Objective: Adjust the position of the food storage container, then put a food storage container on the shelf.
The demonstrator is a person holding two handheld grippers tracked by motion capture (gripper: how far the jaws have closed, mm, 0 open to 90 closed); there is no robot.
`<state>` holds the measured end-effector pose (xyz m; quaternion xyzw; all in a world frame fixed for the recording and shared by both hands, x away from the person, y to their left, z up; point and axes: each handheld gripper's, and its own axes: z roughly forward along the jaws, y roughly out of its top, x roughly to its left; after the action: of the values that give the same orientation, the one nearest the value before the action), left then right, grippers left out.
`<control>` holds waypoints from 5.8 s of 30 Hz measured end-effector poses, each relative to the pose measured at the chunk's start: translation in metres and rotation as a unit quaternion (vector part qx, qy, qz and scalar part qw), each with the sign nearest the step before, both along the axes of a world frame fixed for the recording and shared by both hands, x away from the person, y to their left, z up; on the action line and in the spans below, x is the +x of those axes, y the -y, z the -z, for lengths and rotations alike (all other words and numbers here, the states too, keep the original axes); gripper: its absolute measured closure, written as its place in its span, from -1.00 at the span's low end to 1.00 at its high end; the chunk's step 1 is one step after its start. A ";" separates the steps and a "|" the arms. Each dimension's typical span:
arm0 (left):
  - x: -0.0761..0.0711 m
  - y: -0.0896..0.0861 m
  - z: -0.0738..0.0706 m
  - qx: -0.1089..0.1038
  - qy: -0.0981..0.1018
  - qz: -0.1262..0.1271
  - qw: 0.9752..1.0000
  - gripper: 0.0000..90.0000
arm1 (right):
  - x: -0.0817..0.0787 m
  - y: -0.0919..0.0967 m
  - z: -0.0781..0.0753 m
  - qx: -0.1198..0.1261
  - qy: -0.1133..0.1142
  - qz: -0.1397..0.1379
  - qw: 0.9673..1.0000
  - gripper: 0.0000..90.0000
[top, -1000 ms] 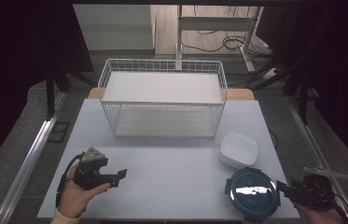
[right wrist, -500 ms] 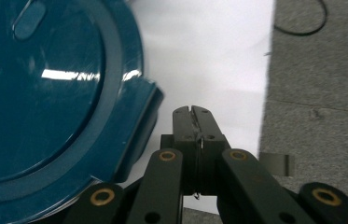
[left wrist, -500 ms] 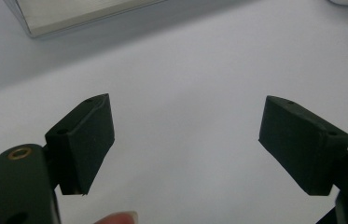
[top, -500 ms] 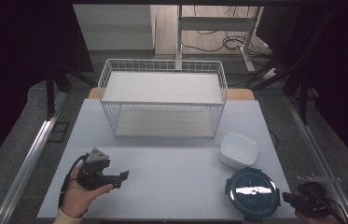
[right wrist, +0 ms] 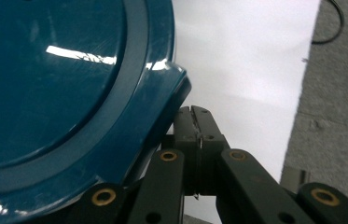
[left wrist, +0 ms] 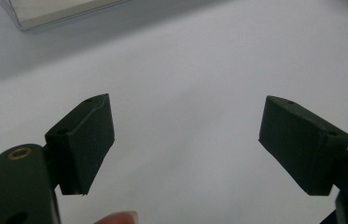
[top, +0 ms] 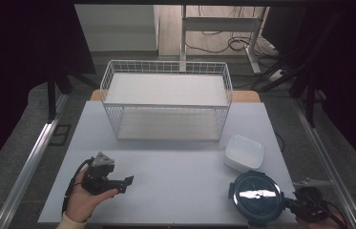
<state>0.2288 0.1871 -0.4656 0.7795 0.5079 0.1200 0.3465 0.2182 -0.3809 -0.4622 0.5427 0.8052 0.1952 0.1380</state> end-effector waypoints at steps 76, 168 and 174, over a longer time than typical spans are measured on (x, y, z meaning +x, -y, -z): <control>0.005 -0.004 0.009 -0.001 -0.015 -0.001 1.000 -0.62 | 0.046 -0.226 0.011 0.003 -0.033 -0.192 0.981 1.00; 0.022 0.040 0.039 -0.210 -0.122 0.060 0.968 -0.60 | 0.049 -0.207 0.030 0.280 -0.041 -0.116 0.952 -0.67; 0.025 0.048 0.045 -0.224 -0.145 0.064 0.962 -0.62 | 0.049 -0.210 0.034 0.295 -0.058 -0.110 0.947 -0.68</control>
<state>0.2538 0.1387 -0.5108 0.7220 0.5152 -0.1339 0.4419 0.2673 -0.1709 -0.4959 0.4777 0.7730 0.4060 -0.0975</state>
